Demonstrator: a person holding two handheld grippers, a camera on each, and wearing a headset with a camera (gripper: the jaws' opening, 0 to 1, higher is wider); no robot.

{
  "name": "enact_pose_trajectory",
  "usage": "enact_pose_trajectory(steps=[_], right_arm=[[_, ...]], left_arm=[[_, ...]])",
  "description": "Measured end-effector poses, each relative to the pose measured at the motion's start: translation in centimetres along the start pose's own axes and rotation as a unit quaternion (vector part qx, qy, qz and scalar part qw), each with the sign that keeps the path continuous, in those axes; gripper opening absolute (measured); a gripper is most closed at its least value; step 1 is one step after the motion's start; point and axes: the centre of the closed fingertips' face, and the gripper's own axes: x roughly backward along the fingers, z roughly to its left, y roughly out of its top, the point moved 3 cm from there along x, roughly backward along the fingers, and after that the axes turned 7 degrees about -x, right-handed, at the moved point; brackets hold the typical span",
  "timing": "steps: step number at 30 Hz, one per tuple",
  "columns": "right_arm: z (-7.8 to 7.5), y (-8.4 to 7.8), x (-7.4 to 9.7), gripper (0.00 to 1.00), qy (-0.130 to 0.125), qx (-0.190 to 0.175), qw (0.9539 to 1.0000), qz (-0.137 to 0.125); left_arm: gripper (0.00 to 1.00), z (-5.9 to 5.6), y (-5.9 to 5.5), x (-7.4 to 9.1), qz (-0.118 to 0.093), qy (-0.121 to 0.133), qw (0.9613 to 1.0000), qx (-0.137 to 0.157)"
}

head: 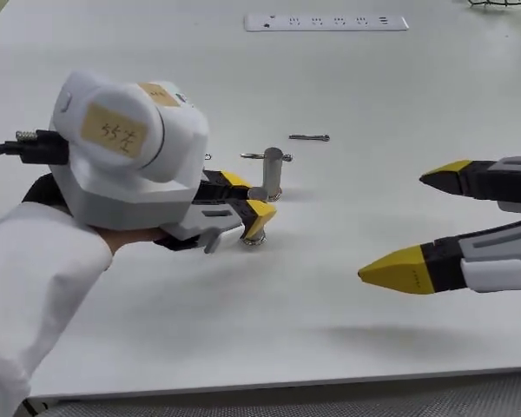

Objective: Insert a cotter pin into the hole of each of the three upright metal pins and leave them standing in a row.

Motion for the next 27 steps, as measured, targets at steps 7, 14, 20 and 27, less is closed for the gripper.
enact_pose_trajectory(steps=[7, 14, 20, 27], right_arm=[[0.1, 0.1, 0.0, 0.92, 0.002, -0.001, 1.0000, -0.002], [0.3, 0.1, 0.0, 0.91, 0.005, -0.001, 1.0000, 0.001], [0.4, 0.1, -0.1, 0.91, 0.006, 0.001, 1.0000, 0.003], [0.5, 0.1, -0.2, 0.91, 0.009, -0.001, 1.0000, 0.004]], left_arm=[[0.09, 0.4, -0.6, -0.2, -0.001, 0.011, 0.9999, 0.011], [0.09, 0.7, -0.8, -0.1, -0.004, 0.015, 0.9999, -0.002], [0.10, 0.8, -1.1, 0.0, -0.012, 0.014, 0.9997, 0.018], [0.10, 0.6, -1.2, 0.2, -0.015, 0.011, 0.9998, -0.001]])
